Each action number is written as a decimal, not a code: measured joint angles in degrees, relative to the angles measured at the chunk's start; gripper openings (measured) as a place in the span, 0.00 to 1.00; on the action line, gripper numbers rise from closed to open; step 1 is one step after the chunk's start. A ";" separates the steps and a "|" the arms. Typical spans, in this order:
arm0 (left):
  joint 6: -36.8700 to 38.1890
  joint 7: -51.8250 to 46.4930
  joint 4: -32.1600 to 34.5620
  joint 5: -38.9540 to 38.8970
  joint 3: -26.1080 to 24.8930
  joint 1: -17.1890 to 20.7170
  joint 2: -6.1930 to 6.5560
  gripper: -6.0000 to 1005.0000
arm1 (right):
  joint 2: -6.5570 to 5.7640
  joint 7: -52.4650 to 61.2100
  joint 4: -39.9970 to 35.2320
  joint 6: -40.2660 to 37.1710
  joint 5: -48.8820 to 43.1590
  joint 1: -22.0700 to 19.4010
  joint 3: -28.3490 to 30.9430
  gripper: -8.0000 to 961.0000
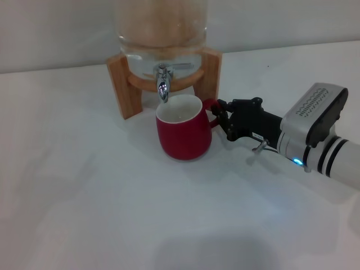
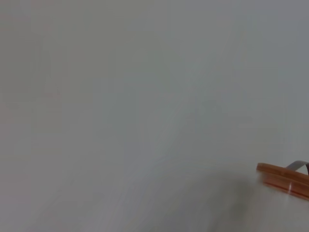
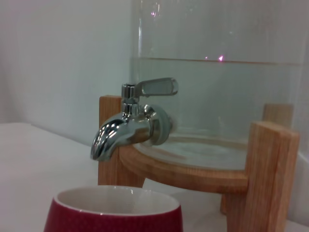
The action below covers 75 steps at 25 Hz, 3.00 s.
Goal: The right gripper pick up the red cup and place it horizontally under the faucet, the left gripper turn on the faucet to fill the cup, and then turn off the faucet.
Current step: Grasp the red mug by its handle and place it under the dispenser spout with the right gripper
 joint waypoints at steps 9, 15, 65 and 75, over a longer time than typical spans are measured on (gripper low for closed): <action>-0.06 0.00 -0.10 -0.13 0.00 0.15 0.00 0.88 | 0.00 -2.82 1.81 -1.26 -0.19 0.62 1.84 0.12; -0.08 0.00 -0.10 -0.13 0.00 0.27 0.00 0.88 | 0.01 -3.83 2.88 -1.86 -0.10 1.24 2.36 0.12; -0.85 -0.09 -0.18 -0.89 0.00 0.37 -0.08 0.87 | 0.00 -6.80 3.90 -1.16 -0.75 1.60 5.51 0.11; -0.93 -0.16 -0.18 -1.05 0.00 0.27 -0.08 0.87 | 0.00 -7.53 3.18 -1.60 -1.74 0.99 5.22 0.11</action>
